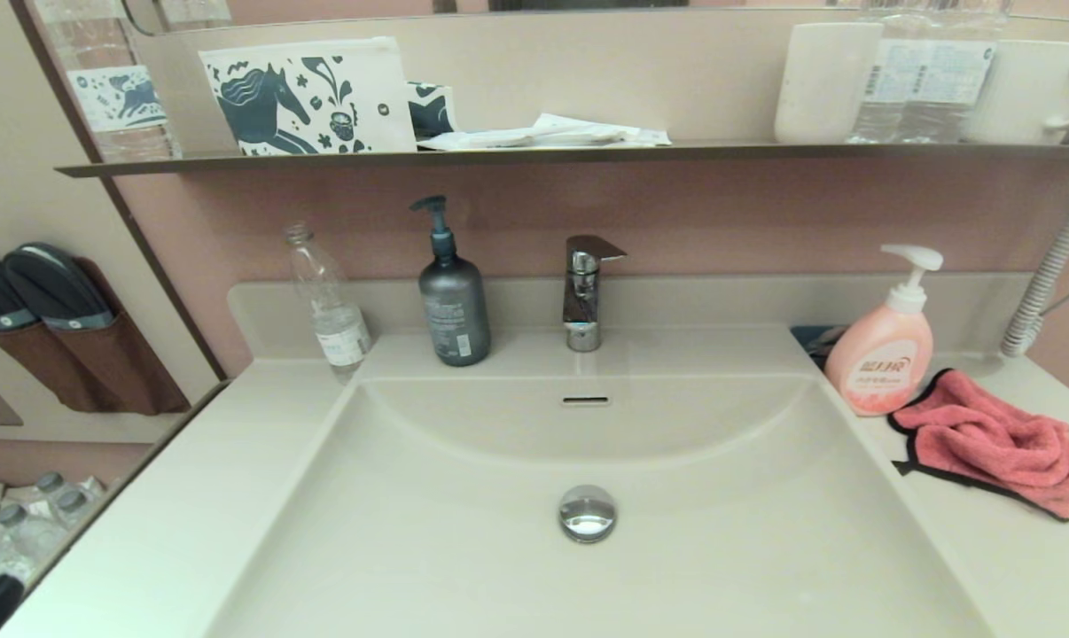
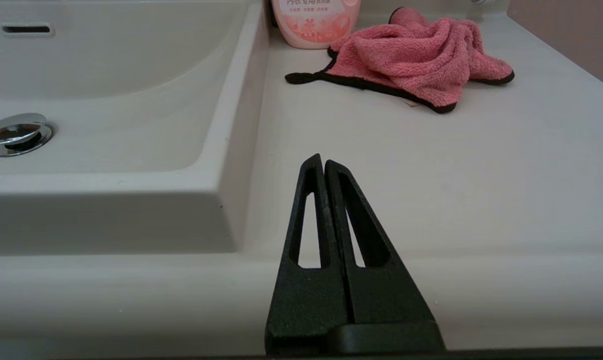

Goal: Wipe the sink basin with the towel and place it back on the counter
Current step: Turn on the faucet

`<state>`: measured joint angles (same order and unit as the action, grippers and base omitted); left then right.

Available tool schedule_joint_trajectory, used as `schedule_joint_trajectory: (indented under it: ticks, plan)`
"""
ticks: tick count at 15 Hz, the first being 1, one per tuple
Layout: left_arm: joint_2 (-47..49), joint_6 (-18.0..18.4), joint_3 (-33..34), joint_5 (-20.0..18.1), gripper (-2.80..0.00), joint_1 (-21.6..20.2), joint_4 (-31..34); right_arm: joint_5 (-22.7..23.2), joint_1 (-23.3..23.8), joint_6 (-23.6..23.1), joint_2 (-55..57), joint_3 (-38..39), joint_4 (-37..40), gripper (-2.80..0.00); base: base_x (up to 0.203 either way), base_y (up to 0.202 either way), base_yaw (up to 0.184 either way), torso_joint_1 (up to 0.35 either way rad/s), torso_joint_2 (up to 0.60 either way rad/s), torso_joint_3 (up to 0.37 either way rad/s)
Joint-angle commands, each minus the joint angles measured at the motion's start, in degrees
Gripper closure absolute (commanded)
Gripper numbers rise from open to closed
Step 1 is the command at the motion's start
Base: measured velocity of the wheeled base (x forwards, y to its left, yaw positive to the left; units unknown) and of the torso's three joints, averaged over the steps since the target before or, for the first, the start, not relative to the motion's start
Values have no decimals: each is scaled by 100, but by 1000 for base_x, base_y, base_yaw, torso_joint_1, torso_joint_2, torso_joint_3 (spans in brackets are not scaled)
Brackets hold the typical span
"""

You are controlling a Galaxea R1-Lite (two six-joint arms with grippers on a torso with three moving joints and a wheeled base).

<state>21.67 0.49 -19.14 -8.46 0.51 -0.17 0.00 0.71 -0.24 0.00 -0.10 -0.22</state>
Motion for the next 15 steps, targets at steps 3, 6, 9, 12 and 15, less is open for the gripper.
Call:
schedule_joint_trajectory:
  ticks: [3, 6, 9, 12, 15]
  plan:
    - [1806, 18, -338, -27, 0, 1, -1139, 0, 0, -2, 9, 1, -4, 0, 0, 0, 0, 0, 0, 0]
    - [2669, 20, -831, -28, 0, 43, -1466, 0, 0, -2, 9, 1, -1, 0, 0, 0, 0, 0, 0, 0]
    - [3328, -9, -1358, 313, 0, 607, -1549, 0, 0, -2, 9, 1, 2, 0, 0, 0, 0, 0, 0, 0]
    - [4065, -86, -1617, 1443, 0, 1864, -2055, 0, 0, -2, 9, 1, -4, 0, 0, 0, 0, 0, 0, 0]
    - [5055, -97, -1840, 2581, 0, 3081, -2735, 0, 0, -2, 9, 1, -3, 0, 0, 0, 0, 0, 0, 0]
